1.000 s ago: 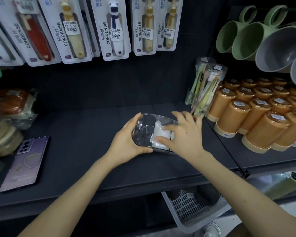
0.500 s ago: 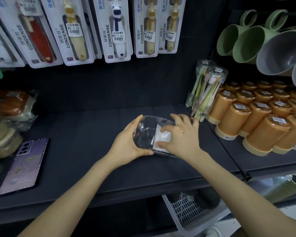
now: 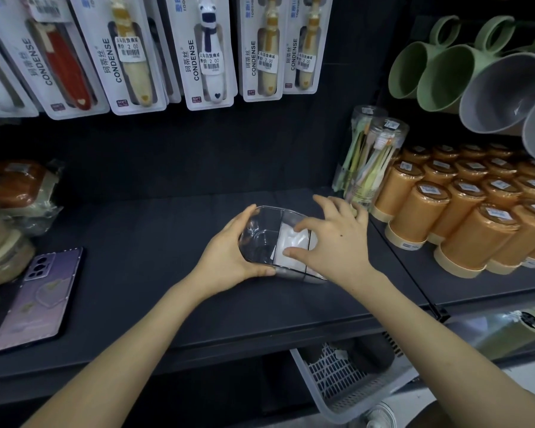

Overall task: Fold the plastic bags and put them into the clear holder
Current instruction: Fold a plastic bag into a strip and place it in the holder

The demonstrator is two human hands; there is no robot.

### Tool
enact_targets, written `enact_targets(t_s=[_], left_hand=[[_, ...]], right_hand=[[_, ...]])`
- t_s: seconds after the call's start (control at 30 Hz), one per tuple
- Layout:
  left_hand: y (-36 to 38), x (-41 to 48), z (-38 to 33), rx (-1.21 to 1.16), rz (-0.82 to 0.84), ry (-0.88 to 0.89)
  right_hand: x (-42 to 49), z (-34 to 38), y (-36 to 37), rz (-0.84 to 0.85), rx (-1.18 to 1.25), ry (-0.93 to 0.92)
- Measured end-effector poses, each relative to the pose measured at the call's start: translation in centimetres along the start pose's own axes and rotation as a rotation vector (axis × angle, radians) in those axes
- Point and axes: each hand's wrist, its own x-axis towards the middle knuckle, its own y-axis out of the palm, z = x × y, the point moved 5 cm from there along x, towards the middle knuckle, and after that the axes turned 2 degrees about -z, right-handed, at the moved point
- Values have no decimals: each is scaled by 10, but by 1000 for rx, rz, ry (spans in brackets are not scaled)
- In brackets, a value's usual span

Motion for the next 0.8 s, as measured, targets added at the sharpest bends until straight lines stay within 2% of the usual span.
enact_targets(t_s=[0.07,0.2,0.27,0.4,0.53,0.7,0.8], left_hand=[[0,0,0,-3,0,-4],[0,0,-1,7,3,-1],[-1,0,-1,9,9,-1],[-1,1,0,-4,19,-8],[0,2,-1,-20,21,-2],[0,2,0,-22,18,-5],[0,4,1,-22,21,-9]], right_hand=[[0,4,5,24,-25,-21],[1,15,17,241,-72,-22],[3,15,20,289,-99,-19],[2,5,10,317,-70,37],[1,-4,-4,211,-67,49],[2,6,13,382,-144,82],[5,4,16,421,-122,110]])
